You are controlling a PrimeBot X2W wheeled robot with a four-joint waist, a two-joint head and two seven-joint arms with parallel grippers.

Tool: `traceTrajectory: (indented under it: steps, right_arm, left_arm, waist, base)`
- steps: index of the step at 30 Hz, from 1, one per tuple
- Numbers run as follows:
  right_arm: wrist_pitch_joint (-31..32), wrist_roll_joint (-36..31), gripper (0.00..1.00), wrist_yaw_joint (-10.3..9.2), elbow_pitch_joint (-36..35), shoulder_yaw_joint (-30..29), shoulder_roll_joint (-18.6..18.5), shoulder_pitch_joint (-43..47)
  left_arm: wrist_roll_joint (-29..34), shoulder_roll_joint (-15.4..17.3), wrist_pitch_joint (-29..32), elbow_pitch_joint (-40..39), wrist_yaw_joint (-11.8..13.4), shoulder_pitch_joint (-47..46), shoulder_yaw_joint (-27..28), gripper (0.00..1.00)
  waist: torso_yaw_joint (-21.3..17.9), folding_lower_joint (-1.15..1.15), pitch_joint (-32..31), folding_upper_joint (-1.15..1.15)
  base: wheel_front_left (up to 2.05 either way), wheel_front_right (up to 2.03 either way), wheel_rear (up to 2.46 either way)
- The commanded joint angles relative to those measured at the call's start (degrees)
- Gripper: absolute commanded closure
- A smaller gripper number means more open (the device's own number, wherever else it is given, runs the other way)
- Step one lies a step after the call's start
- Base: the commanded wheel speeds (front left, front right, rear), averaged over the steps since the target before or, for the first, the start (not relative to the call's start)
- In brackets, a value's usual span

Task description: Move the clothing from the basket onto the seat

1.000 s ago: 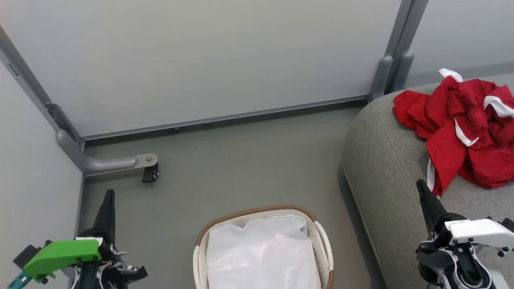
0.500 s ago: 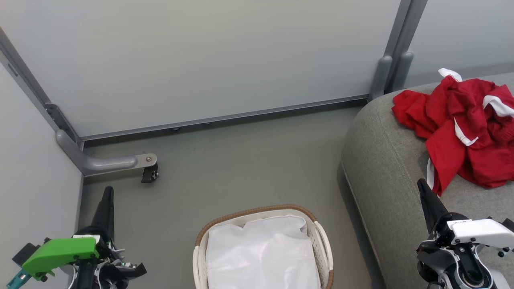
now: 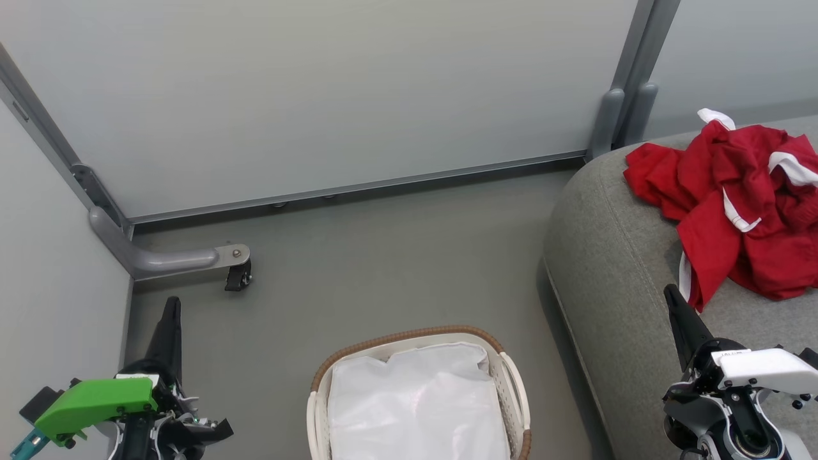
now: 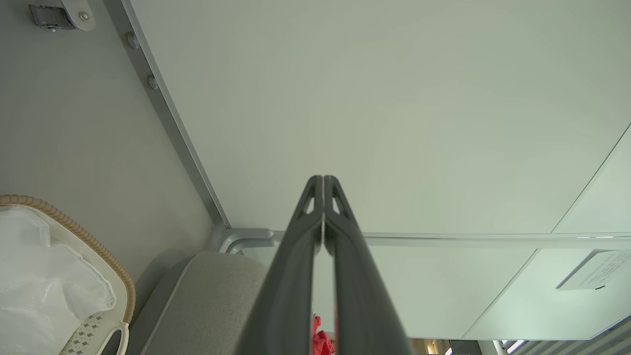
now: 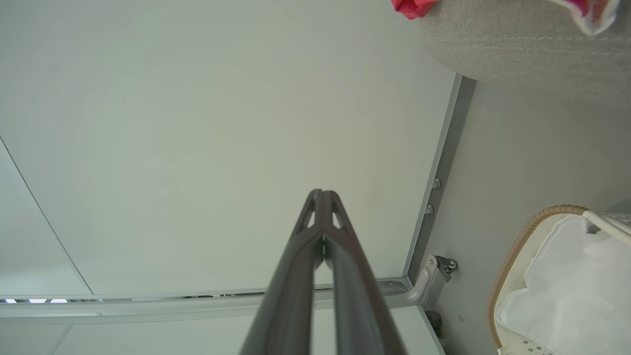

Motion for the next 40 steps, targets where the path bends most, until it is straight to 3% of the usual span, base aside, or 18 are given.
traceTrajectory:
  steps: [1, 40]
  right_arm:
    - [0.2, 0.2, 1.00, 0.01, -0.2, -0.1, -0.3, 0.2]
    - [0.2, 0.2, 1.00, 0.01, -0.2, -0.1, -0.3, 0.2]
  left_arm:
    - [0.0, 0.2, 0.0, -0.1, -0.2, -0.5, 0.2, 1.00]
    - [0.2, 0.1, 0.2, -0.1, -0.2, -0.5, 0.3, 1.00]
  waist:
    - [0.0, 0.00, 0.0, 0.00]
    - [0.0, 0.00, 0.0, 0.00]
  base:
    - [0.00, 0.00, 0.00]
    - [0.00, 0.00, 0.00]
